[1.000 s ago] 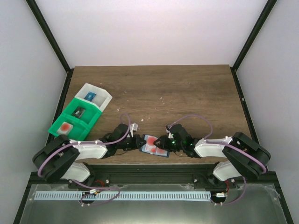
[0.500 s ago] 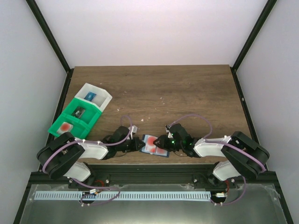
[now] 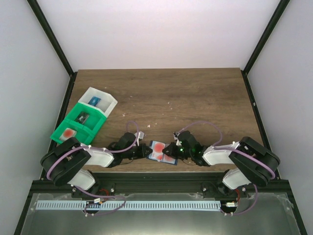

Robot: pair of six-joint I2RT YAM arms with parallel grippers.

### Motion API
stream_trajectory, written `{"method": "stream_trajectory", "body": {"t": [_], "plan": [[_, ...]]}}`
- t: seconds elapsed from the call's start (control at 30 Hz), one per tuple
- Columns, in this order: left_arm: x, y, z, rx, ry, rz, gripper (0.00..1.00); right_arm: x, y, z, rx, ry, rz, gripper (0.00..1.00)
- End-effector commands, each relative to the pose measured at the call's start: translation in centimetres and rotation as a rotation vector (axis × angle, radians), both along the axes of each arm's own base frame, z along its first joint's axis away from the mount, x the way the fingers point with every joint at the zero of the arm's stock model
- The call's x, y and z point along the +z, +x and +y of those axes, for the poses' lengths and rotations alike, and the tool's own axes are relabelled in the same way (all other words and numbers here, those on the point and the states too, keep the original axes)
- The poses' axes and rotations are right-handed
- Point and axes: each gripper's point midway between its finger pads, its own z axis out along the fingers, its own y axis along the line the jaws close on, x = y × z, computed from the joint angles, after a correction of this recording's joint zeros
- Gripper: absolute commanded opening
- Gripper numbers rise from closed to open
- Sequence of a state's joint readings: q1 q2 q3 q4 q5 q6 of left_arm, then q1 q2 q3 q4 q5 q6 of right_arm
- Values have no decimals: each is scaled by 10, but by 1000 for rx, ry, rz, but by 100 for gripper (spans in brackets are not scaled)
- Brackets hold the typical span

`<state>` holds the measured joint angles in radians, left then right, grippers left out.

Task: Take the credit cards out of the card holder

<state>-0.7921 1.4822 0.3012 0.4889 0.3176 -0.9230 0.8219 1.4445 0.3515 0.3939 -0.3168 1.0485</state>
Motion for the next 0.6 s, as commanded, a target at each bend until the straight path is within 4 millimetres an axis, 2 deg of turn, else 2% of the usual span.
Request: {"method": "stream_trajectory", "body": {"t": [0.0, 0.17, 0.4, 0.57], "plan": [[-22, -8, 15, 30, 72, 46, 0, 6, 0, -3, -18, 13, -31, 0], [-19, -7, 14, 39, 55, 48, 0, 7, 1, -7, -26, 6, -53, 1], [-27, -7, 21, 50, 93, 47, 0, 2, -2, -16, -44, -17, -50, 0], [-23, -6, 20, 58, 86, 42, 0, 13, -1, -23, -67, -13, -85, 0]]}}
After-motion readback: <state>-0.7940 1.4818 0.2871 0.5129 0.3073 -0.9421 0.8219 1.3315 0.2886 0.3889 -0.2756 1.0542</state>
